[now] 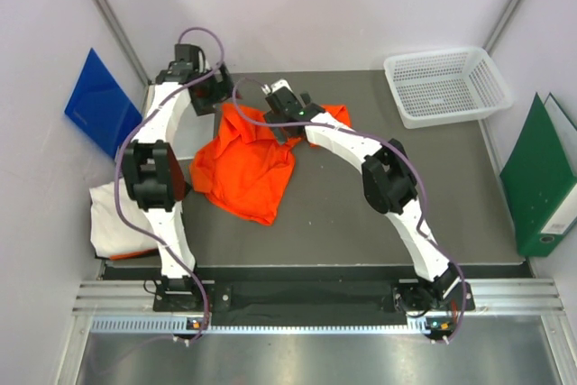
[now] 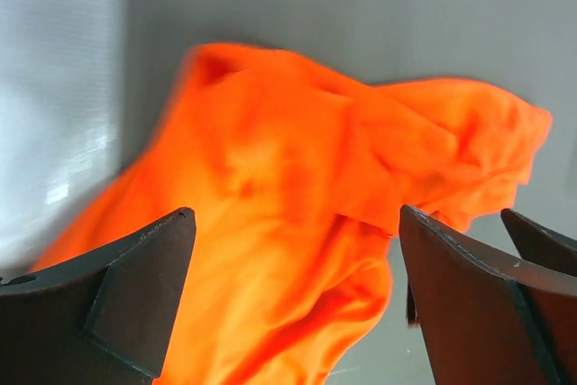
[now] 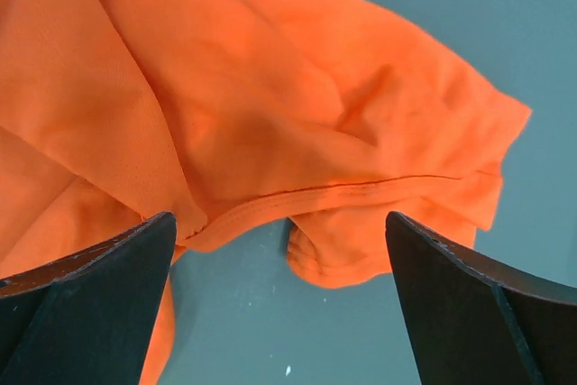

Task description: Fold and stack the t-shirts

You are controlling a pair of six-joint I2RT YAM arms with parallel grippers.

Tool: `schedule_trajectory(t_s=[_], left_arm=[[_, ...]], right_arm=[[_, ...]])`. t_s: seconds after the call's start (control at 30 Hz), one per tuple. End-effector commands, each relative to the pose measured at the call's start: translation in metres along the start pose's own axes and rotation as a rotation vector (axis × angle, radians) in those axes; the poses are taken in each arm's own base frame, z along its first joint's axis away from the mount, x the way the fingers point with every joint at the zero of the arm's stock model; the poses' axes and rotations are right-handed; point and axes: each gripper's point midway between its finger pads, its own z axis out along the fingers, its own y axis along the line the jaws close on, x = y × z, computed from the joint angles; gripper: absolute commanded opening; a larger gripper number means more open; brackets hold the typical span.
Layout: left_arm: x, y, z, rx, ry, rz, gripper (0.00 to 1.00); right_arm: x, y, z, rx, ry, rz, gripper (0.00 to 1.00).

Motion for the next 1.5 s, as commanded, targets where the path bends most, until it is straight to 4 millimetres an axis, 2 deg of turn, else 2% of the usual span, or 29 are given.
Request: schedule_trajectory(t_s=[0.0,0.07,0.43,0.57,0.7,0.83,0.9,1.03,1.13,1.17,1.2,1.37,1.47], left_arm=[[-0.011,0.028,-0.047,-0.065,-0.06,-0.068,0.99],[-0.001,0.035,-0.046,-0.079,-0.034,-0.068,0.99],[0.036,0.042,-0.028,-0.059,0.088,-0.1,0.99],[0.041,0.043,-0.029,-0.057,0.095,-0.094,0.99],[0.04,0.043,-0.029,-0.056,0.094,-0.086,0.99],[0.043,0.044,-0.028,-0.056,0.104,-0.089,0.99],[0.045,0.045,-0.027,-0.057,0.11,-0.091,0.99],[0.046,0.044,-0.027,-0.053,0.112,-0.081,0.99],[0.046,0.043,-0.029,-0.048,0.113,-0.068,0.99],[0.047,0.044,-0.029,-0.05,0.115,-0.063,0.99],[0.047,0.044,-0.028,-0.048,0.118,-0.06,0.99],[0.05,0.045,-0.028,-0.052,0.132,-0.06,0.99],[0.05,0.045,-0.029,-0.05,0.131,-0.058,0.99]], right_arm=[[-0.025,0.011,0.005,-0.022,-0.088,0.011,1.0],[-0.025,0.019,0.007,-0.047,-0.086,0.014,1.0],[-0.043,0.034,-0.026,-0.135,-0.139,0.019,0.96],[-0.047,0.05,-0.026,-0.18,-0.146,0.022,0.92],[-0.039,0.065,-0.023,-0.218,-0.129,0.019,0.88],[-0.043,0.069,-0.031,-0.237,-0.142,0.02,0.87],[-0.042,0.072,-0.028,-0.243,-0.141,0.019,0.85],[-0.034,0.072,-0.012,-0.199,-0.119,0.039,0.78],[-0.035,0.071,-0.003,-0.179,-0.12,0.068,0.6],[-0.031,0.071,0.003,-0.178,-0.111,0.079,0.48],[-0.031,0.071,0.006,-0.179,-0.11,0.084,0.45],[-0.022,0.066,0.021,-0.176,-0.082,0.101,0.36],[-0.021,0.063,0.026,-0.179,-0.079,0.109,0.36]])
